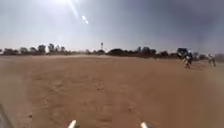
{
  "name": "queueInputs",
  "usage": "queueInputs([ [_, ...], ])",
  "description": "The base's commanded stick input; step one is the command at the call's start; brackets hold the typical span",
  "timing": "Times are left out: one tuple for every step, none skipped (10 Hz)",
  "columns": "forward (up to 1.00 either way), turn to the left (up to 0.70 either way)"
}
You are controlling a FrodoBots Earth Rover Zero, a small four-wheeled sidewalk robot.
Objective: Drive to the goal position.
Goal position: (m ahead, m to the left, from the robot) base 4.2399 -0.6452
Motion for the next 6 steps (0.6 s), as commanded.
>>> queueInputs([
  [0.7,0.0],
  [0.7,0.0],
  [0.7,0.0],
  [0.7,0.0],
  [0.7,0.0],
  [0.7,0.0],
])
